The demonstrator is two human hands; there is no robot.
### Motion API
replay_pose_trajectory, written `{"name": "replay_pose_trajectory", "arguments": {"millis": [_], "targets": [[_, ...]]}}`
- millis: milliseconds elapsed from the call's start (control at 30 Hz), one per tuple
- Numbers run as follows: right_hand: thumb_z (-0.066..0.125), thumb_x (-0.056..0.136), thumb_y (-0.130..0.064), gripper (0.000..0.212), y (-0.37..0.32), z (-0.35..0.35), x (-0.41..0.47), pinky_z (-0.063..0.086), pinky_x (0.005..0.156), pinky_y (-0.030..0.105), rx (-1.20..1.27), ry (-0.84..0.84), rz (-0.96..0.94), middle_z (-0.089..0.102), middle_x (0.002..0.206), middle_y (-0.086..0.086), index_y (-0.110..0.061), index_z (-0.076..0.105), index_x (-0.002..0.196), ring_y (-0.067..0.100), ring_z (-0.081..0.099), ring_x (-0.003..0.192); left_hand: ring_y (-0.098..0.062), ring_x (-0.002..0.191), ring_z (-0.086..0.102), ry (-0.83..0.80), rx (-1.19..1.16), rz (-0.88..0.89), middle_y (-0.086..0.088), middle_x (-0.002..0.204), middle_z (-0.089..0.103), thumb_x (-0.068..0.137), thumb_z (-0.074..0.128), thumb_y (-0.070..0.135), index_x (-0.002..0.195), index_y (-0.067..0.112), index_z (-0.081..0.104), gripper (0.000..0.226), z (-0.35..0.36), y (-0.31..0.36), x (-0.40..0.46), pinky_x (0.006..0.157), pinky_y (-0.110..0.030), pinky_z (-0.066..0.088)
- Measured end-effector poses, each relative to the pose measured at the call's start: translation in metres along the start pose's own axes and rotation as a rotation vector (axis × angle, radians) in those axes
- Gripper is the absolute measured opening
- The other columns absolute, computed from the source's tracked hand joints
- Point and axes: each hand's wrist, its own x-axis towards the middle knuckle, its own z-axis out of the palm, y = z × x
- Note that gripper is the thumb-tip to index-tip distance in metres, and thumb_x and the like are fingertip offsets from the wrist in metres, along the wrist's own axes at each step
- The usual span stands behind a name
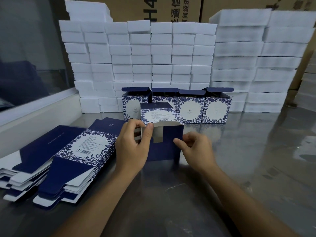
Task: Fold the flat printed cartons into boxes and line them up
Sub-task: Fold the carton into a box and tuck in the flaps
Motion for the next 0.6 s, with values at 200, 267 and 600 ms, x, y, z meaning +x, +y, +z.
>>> {"name": "replay_pose_trajectory", "arguments": {"millis": [200, 267, 600], "targets": [[0.078, 0.087, -0.026, 0.023, 0.0004, -0.004, 0.0018, 0.056, 0.065, 0.03, -0.041, 0.002, 0.001, 0.071, 0.072, -0.007, -0.027, 0.064, 0.069, 0.011, 0.067, 0.069, -0.007, 0.077, 0.06, 0.015, 0.019, 0.023, 0.005, 0.086, 0.061, 0.088, 0.051, 0.058, 0.088, 0.019, 0.057, 0.039, 0.002, 0.0014, -0.0012, 0.065, -0.032, 0.05], [0.081, 0.084, -0.022, 0.019, 0.0015, -0.0046, 0.001, 0.056, 0.07, 0.031, -0.044, -0.062, 0.036, 0.072, 0.077, -0.006, -0.026, 0.065, 0.074, 0.012, 0.069, 0.074, -0.006, 0.077, 0.06, 0.019, 0.018, 0.024, 0.006, 0.087, 0.061, 0.087, 0.052, 0.058, 0.088, 0.021, 0.058, 0.038, 0.001, 0.001, -0.001, 0.066, -0.033, 0.05], [0.08, 0.084, -0.015, 0.047, 0.0056, -0.0015, -0.0051, 0.058, 0.075, 0.044, -0.101, -0.159, 0.055, 0.067, 0.085, -0.006, -0.031, 0.057, 0.121, 0.021, 0.068, 0.076, -0.01, 0.078, 0.06, 0.004, 0.03, 0.037, 0.006, 0.087, 0.06, 0.086, 0.052, 0.059, 0.088, 0.02, 0.059, 0.04, 0.0018, 0.003, -0.0002, 0.065, -0.034, 0.051]]}}
